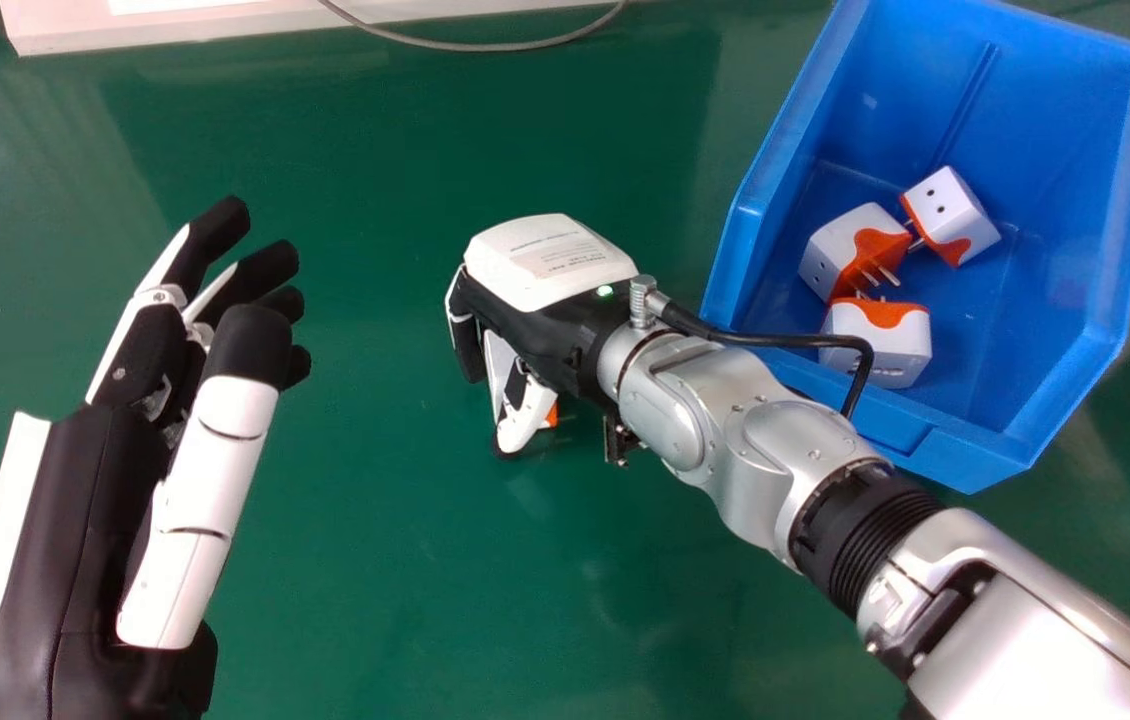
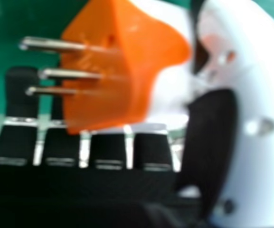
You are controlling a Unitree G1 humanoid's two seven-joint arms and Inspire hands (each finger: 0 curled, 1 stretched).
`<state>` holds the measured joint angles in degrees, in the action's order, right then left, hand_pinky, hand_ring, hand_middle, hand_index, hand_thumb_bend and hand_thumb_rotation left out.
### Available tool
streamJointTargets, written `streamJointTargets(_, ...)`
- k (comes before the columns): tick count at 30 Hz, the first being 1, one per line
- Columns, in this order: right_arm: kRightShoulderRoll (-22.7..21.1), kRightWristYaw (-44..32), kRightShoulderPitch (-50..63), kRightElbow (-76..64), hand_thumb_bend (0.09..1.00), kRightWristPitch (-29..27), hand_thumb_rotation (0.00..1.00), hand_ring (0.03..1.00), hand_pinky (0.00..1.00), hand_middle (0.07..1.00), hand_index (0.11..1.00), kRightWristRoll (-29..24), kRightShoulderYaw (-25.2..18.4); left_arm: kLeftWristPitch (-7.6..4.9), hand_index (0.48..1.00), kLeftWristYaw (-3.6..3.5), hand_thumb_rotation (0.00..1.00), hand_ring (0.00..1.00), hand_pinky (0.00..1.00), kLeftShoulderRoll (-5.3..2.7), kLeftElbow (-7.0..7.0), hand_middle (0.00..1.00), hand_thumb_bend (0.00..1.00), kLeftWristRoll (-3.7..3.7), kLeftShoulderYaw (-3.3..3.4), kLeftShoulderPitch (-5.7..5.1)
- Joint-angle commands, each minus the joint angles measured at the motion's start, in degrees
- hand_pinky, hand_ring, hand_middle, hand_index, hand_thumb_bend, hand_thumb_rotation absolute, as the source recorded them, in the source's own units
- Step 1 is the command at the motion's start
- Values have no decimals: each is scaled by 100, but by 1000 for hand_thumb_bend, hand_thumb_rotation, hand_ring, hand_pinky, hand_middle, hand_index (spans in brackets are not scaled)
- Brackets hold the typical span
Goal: Pick all objects and put in blue box
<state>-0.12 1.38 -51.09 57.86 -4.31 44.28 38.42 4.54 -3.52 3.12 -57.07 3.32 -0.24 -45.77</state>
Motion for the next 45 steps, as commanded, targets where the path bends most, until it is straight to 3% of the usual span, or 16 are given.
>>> streamJointTargets(1, -20, 103, 1, -239, 503, -50, 0, 477, 381, 508, 439, -133, -154, 2, 904, 1, 814, 868, 826, 31, -135, 875, 765, -30, 17, 29)
streamJointTargets(11, -130, 119, 336, -815, 500, -83, 0, 459, 363, 514, 451, -242, -326, -30, 904, -49, 813, 869, 826, 80, 40, 875, 749, 6, 161, 173)
streamJointTargets(21, -247, 52, 363, -839, 498, -104, 0, 449, 351, 524, 472, -257, -394, -22, 903, -30, 811, 869, 825, 84, 146, 875, 732, -71, 160, 311)
streamJointTargets(22, -248, 66, 363, -830, 498, -110, 0, 450, 351, 525, 469, -259, -399, -29, 903, -17, 810, 869, 825, 82, 158, 875, 724, -113, 161, 318)
streamJointTargets(25, -222, 108, 333, -781, 498, -111, 0, 450, 350, 526, 468, -277, -435, 4, 903, 88, 810, 869, 825, 66, 168, 875, 716, -444, 125, 372)
streamJointTargets(28, -200, 125, 312, -835, 498, -66, 0, 448, 350, 527, 473, -255, -457, 82, 896, 184, 811, 865, 819, 41, 125, 867, 726, -828, 22, 420)
streamJointTargets(29, -196, 132, 302, -862, 497, -51, 0, 447, 349, 527, 478, -238, -457, 105, 889, 202, 811, 860, 811, 39, 125, 860, 735, -918, 1, 448)
streamJointTargets(30, -202, 137, 304, -906, 497, -44, 0, 447, 349, 527, 478, -221, -455, 117, 889, 207, 811, 860, 811, 35, 130, 860, 735, -960, -8, 473)
streamJointTargets(36, -239, 158, 279, -972, 496, -6, 0, 444, 345, 528, 491, -130, -412, 130, 880, 186, 814, 852, 792, 22, 195, 850, 748, -964, 28, 573)
streamJointTargets(45, -251, 116, 283, -938, 496, -5, 0, 445, 342, 533, 497, -138, -420, 96, 870, 158, 819, 847, 773, 11, 254, 842, 751, -906, 42, 624)
